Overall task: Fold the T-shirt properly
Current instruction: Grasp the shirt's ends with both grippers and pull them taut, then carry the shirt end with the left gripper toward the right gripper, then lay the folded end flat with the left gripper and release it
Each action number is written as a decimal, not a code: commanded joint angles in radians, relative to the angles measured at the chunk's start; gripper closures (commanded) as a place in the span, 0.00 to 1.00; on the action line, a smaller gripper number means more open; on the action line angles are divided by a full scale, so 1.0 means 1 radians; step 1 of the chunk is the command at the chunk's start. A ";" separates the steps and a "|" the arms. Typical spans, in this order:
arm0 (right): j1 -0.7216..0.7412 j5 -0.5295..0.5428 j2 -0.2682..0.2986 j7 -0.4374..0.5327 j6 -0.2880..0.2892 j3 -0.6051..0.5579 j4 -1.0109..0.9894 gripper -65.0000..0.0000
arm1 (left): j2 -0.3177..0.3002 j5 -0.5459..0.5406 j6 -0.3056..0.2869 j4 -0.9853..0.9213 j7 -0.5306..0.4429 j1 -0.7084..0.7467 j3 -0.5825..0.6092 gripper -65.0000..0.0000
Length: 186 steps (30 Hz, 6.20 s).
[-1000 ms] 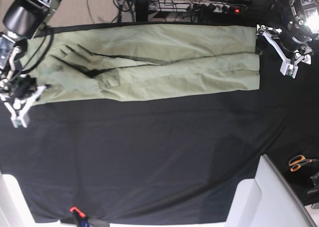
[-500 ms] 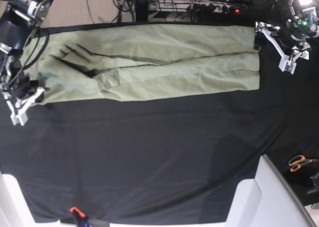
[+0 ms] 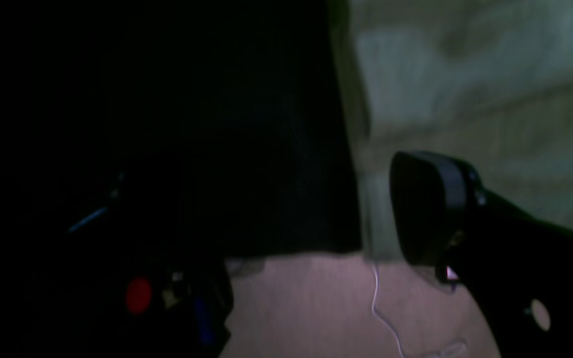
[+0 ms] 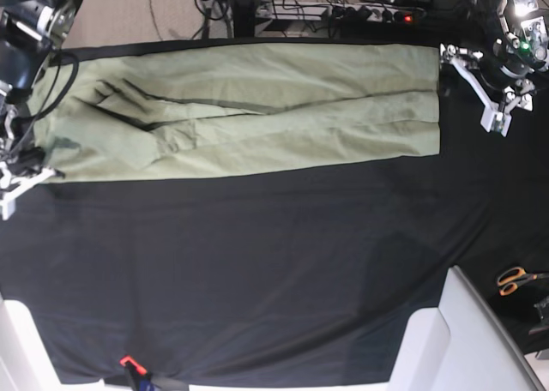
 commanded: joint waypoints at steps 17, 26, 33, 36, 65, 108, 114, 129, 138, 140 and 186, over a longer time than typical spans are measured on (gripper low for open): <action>-0.266 0.002 -0.206 0.156 0.098 0.070 0.677 0.97 | -0.048 -0.307 0.002 -0.066 -0.134 0.010 -0.059 0.87; -0.368 0.002 -0.208 0.156 0.101 0.058 0.668 0.97 | -0.132 -0.574 -0.141 -0.247 -0.134 0.011 -0.062 0.64; -0.411 0.002 -0.208 0.156 0.102 0.008 0.669 0.97 | -0.079 -0.578 -0.141 -0.319 -0.135 -0.018 -0.084 0.00; -0.425 0.002 -0.206 0.156 0.102 -0.015 0.669 0.97 | -0.071 -0.575 -0.141 -0.448 -0.135 -0.064 -0.120 0.00; -0.444 0.002 -0.208 0.156 0.102 -0.028 0.668 0.97 | -0.010 -0.574 -0.141 -0.682 -0.143 -0.179 0.061 0.34; -0.457 0.005 -0.209 0.156 0.102 -0.035 0.668 0.97 | 0.360 0.591 0.075 0.226 -0.053 -0.082 0.437 1.00; -0.457 0.005 -0.209 0.156 0.102 -0.035 0.668 0.97 | 0.366 0.589 0.136 0.214 -0.051 -0.087 0.618 1.00; -0.457 0.007 -0.209 0.156 0.102 -0.031 0.668 0.97 | 0.368 0.589 0.214 0.043 -0.054 -0.137 0.811 1.00; -0.457 0.007 -0.209 0.156 0.102 -0.033 0.668 0.97 | 0.369 0.588 0.269 0.008 -0.054 -0.176 0.813 1.00; -0.457 0.007 -0.209 0.156 0.102 -0.033 0.668 0.97 | 0.369 0.588 0.269 0.005 -0.054 -0.182 0.813 1.00; -0.453 0.007 -0.208 0.156 0.102 -0.035 0.668 0.97 | 0.377 0.483 0.271 -0.081 -0.054 -0.245 0.869 1.00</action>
